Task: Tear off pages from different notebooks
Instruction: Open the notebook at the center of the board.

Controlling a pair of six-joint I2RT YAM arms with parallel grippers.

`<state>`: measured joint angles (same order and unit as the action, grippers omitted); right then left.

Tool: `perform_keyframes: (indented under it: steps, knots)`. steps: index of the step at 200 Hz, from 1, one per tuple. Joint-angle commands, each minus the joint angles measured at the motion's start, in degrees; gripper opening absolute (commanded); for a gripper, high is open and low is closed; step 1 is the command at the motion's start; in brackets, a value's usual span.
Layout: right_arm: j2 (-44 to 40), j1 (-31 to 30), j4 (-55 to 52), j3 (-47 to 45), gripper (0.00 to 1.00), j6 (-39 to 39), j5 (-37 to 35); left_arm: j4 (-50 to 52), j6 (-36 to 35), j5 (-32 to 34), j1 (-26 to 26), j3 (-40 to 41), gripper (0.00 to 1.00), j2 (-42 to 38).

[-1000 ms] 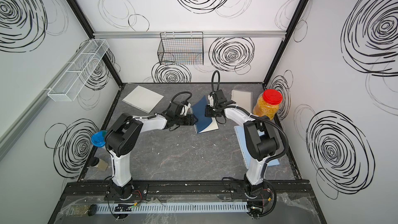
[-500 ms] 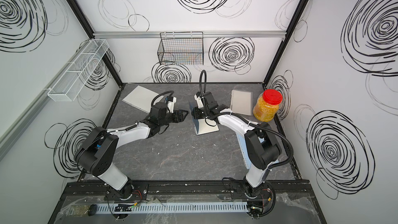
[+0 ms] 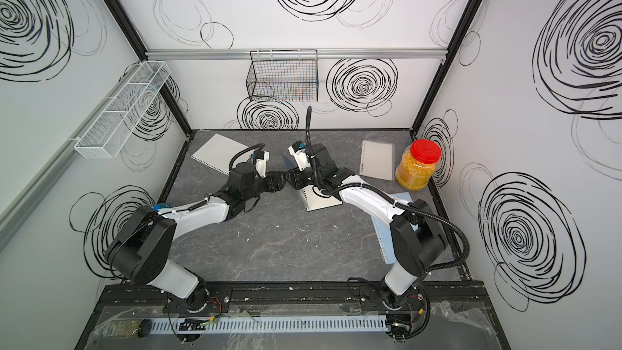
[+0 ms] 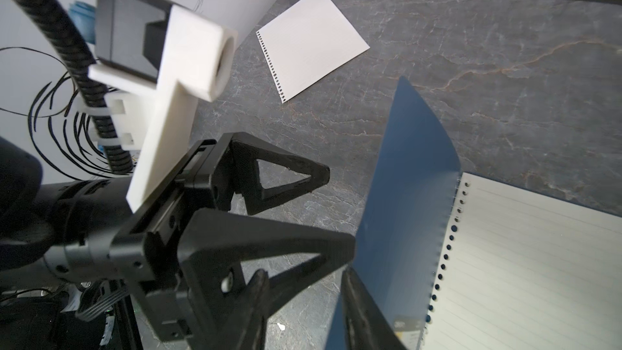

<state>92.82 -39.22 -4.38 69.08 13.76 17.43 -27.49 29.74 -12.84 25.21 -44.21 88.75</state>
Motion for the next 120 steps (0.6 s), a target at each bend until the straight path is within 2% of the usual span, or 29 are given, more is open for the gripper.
perform_keyframes:
  steps: [1, 45, 62, 120]
  knots:
    - [-2.05, 0.11, 1.06, -0.57, 0.41, -1.19, -4.7, -4.1, -1.32, 1.6, -1.19, 1.19, 0.74, -3.52]
    - [-5.22, 0.11, 1.81, -2.03, 0.43, -1.83, -12.56, -4.99, -2.89, 3.21, -1.96, 4.1, 0.76, -8.81]
    - [-7.12, 0.15, 2.93, -3.12, 0.46, -1.75, -15.32, -4.98, -3.68, 3.61, -1.96, 4.56, 0.77, -10.11]
    - [-13.1, 0.37, 4.8, -7.75, 0.71, -2.27, -25.0, -2.86, -8.03, 5.73, -1.71, 3.62, 0.91, -11.95]
